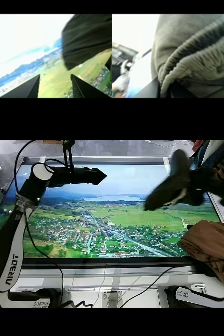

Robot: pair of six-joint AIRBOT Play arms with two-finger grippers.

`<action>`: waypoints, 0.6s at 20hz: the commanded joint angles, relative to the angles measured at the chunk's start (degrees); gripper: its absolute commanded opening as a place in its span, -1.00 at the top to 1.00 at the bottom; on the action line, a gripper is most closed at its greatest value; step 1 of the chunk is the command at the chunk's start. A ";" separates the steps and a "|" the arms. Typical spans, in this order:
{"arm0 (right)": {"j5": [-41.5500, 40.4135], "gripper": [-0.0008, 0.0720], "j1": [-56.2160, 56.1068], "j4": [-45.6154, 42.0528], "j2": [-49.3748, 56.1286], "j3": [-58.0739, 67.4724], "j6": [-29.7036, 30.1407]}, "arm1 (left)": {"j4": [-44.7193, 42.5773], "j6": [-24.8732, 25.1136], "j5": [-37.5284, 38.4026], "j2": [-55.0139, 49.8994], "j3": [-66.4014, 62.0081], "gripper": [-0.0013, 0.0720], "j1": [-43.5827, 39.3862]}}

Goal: Fold the clothes and pants, and hang the long-sleeved shirts on hangers.

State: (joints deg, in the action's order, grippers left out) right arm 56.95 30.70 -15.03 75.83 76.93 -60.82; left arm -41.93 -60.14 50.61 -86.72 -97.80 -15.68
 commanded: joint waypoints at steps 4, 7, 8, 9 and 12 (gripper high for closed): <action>8.02 0.92 24.68 -15.30 -15.89 0.04 -9.64 | 0.00 0.63 1.16 2.34 -0.04 -0.18 0.07; 11.26 0.92 35.93 -26.08 -20.57 0.04 -15.69 | 0.02 0.61 1.22 4.74 -0.04 -0.18 0.07; 12.83 0.92 38.86 -31.21 -21.59 0.04 -16.72 | 0.02 0.61 1.25 5.95 -0.04 -0.18 0.07; 15.30 0.92 41.57 -38.21 -22.34 0.02 -18.43 | 0.02 0.63 1.25 7.10 -0.04 -0.18 0.07; 25.62 0.92 46.71 -62.88 -22.45 -0.26 -24.46 | 0.00 0.66 1.07 10.47 -0.04 -0.18 0.07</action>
State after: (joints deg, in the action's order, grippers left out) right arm 73.49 71.24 -54.46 54.81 76.88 -78.72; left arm -41.93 -59.55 51.83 -79.02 -97.80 -15.68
